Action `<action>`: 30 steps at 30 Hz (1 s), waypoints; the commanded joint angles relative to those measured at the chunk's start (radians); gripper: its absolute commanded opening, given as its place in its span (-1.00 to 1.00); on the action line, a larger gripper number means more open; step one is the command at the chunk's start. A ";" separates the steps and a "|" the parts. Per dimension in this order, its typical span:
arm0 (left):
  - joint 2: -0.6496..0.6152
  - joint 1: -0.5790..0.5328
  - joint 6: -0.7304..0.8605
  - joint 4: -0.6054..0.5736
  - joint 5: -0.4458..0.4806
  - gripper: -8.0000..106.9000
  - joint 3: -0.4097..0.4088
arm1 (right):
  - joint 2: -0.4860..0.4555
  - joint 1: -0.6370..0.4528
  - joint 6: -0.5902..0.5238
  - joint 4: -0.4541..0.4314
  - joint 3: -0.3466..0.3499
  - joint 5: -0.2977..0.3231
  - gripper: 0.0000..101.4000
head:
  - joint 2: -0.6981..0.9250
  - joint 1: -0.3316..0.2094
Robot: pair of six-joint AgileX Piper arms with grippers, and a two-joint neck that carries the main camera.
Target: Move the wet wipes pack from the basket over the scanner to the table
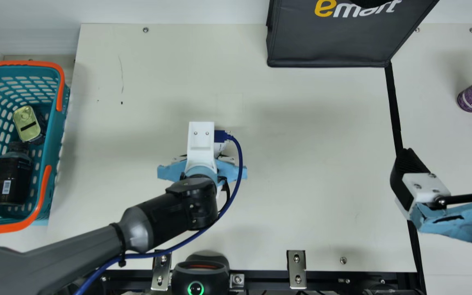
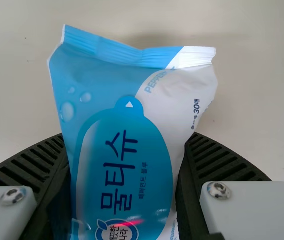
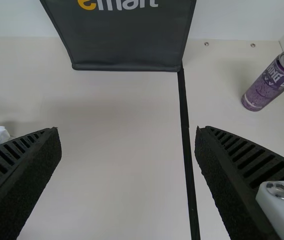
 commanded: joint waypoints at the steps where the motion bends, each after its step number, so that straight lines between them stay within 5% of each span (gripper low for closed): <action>1: -0.009 0.008 -0.001 -0.018 -0.023 -1.00 0.007 | 0.000 0.000 0.000 0.000 0.000 0.000 0.87 | 0.002 -0.030; 17: -0.062 0.094 0.124 -0.236 -0.184 -1.00 0.053 | 0.000 0.000 0.000 0.000 0.000 0.000 0.87 | 0.002 -0.030; 30: -0.086 0.140 0.345 -0.490 -0.095 -1.00 0.014 | 0.000 0.000 0.000 0.000 0.000 0.000 0.87 | 0.002 -0.030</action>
